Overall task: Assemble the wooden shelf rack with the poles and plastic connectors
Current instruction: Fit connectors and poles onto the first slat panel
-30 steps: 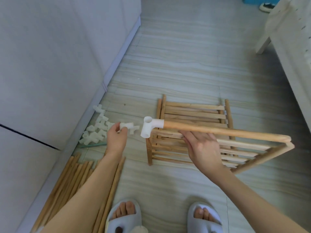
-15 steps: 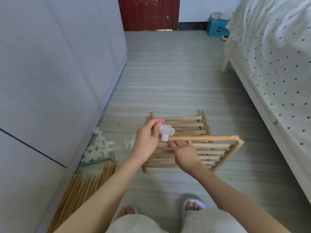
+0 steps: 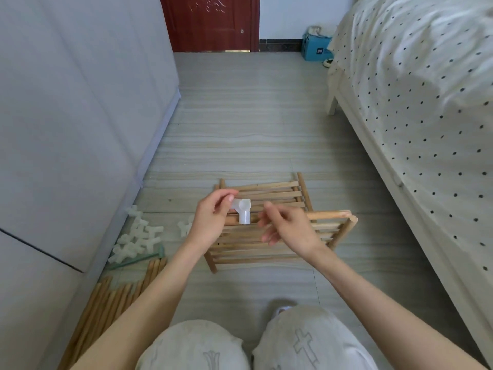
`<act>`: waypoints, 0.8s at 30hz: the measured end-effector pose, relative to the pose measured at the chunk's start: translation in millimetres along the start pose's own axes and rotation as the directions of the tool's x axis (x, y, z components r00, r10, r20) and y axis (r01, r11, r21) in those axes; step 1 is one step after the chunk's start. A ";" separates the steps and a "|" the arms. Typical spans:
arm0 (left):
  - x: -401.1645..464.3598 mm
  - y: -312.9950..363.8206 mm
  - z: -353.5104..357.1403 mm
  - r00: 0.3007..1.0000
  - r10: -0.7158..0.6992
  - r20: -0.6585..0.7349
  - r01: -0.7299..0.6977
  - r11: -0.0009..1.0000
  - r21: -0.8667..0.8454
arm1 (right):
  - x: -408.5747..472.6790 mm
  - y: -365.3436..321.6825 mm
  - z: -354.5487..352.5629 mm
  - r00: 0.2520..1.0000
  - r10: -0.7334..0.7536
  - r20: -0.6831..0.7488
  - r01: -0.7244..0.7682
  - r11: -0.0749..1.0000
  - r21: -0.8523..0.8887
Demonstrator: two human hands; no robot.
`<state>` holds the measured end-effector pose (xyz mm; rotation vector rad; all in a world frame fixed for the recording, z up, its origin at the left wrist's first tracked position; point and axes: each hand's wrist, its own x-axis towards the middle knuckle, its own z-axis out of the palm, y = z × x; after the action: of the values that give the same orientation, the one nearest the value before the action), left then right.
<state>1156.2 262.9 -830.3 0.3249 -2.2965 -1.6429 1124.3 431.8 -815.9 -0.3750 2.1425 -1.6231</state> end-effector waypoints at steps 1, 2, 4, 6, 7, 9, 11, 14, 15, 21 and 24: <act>-0.5 0.7 -0.7 1.000 -0.002 0.006 0.002 1.000 -0.009 | 2.8 -8.9 0.7 0.999 0.022 -0.031 -0.020 0.999 0.042; -0.9 1.2 -0.8 1.000 -0.007 0.013 0.007 1.000 -0.021 | 5.8 -16.5 2.7 0.999 0.039 -0.025 -0.037 0.998 0.048; -2.3 1.7 -0.9 1.000 -0.020 0.011 0.021 0.998 -0.065 | 11.8 -26.0 9.8 0.997 0.066 0.048 -0.066 0.998 -0.002; -3.4 2.3 -1.5 0.999 -0.035 -0.005 0.034 0.992 -0.122 | 13.5 -30.3 16.9 0.989 0.091 0.115 -0.086 0.995 -0.047; -3.6 2.6 -1.7 0.999 -0.045 -0.005 0.044 0.988 -0.149 | 12.8 -30.8 19.0 0.985 0.097 0.141 -0.091 0.995 -0.051; -4.3 3.1 -1.2 0.998 -0.057 0.014 0.059 0.978 -0.202 | 10.5 -30.8 19.1 0.978 0.104 0.181 -0.102 0.995 -0.024; -5.4 3.4 1.1 0.998 -0.050 0.025 0.054 0.974 -0.219 | 7.8 -30.4 14.0 0.970 0.135 0.201 -0.147 0.988 0.044; -7.3 0.2 2.9 1.000 -0.009 0.015 0.011 0.990 -0.142 | 0.7 -30.8 -1.1 0.971 0.156 0.182 -0.167 0.985 0.050; -8.0 -1.6 2.4 0.999 0.011 0.037 -0.008 0.996 -0.084 | -2.0 -30.5 -9.2 0.978 0.144 0.153 -0.150 0.988 0.026; -8.2 -21.6 9.7 0.934 0.120 0.337 -0.336 0.618 0.711 | -24.1 -17.0 -95.0 0.968 0.100 -0.228 -0.108 0.994 -0.020; -4.8 -20.8 12.7 0.960 0.121 0.252 -0.270 0.634 0.725 | -34.5 1.2 -134.9 0.912 0.074 -0.404 -0.108 0.992 -0.062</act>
<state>1156.2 269.0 -854.3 0.0747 -2.9381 -0.5318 1089.0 561.8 -780.6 0.0453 2.4894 -1.6733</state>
